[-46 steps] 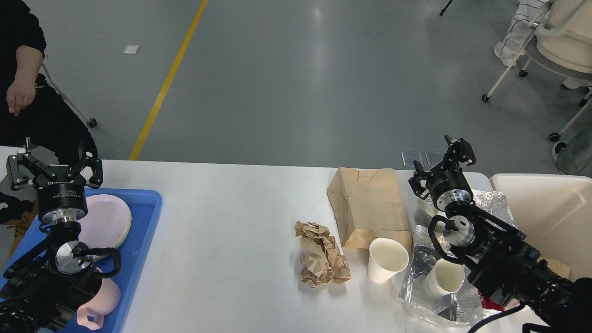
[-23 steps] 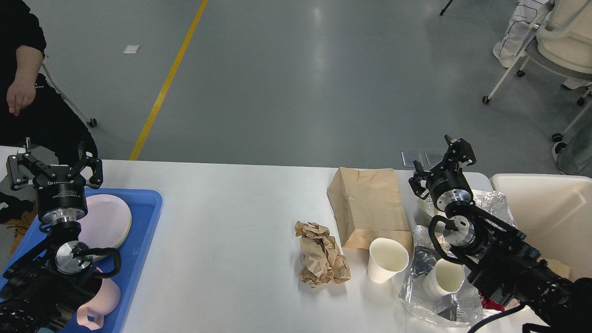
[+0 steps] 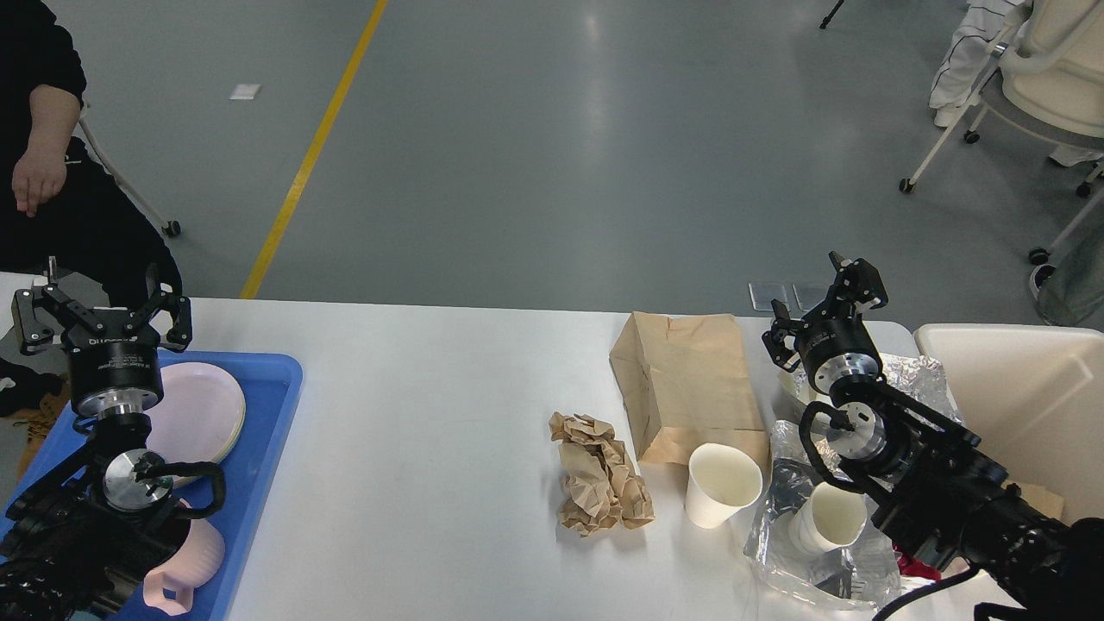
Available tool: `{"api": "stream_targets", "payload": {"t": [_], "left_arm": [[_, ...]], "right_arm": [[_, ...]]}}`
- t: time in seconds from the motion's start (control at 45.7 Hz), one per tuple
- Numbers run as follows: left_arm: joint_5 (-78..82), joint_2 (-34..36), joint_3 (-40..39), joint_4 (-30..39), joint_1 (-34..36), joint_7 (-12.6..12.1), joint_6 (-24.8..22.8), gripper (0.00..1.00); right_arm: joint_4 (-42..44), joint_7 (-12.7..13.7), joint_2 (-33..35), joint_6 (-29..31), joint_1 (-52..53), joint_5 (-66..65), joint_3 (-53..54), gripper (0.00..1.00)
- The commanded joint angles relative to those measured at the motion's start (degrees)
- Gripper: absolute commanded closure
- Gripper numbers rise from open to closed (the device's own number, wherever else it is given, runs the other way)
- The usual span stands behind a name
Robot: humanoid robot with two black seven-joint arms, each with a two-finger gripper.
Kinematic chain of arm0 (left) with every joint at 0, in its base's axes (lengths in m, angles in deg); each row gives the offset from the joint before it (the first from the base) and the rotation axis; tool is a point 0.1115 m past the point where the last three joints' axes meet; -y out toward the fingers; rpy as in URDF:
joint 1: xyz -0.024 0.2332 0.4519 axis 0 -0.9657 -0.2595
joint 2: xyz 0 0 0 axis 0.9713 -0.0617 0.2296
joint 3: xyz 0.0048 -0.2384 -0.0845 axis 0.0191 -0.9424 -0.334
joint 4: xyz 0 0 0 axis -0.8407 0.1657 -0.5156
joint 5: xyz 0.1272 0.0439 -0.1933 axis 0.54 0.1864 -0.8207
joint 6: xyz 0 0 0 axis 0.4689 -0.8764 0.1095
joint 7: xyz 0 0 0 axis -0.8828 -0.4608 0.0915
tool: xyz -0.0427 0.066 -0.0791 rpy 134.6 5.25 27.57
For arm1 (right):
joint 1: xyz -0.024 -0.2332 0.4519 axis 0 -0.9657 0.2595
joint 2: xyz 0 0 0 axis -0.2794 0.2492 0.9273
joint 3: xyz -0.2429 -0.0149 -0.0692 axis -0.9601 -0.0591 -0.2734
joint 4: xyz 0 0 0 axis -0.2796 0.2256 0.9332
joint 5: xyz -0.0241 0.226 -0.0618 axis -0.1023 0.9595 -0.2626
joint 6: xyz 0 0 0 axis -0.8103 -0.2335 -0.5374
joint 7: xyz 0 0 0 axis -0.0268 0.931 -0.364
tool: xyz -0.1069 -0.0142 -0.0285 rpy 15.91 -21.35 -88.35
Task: Tidy desktop
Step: 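Lower the left gripper toward the mugs on the tray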
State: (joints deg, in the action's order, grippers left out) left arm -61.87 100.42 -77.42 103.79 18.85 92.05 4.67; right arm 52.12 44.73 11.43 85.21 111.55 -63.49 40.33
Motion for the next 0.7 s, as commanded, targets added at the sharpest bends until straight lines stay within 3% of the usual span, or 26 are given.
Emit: {"api": "stream_targets", "payload": {"t": [0.0,0.679], "left_arm": [[0.0,0.0,0.0,0.0,0.0,0.0,-0.03,0.04],[0.0,0.0,0.0,0.0,0.0,0.0,-0.03,0.04]], "right_arm": [[0.0,0.01,0.0,0.0,0.01,0.0,0.0,0.0],[0.0,0.01,0.0,0.0,0.01,0.0,0.0,0.0]]}}
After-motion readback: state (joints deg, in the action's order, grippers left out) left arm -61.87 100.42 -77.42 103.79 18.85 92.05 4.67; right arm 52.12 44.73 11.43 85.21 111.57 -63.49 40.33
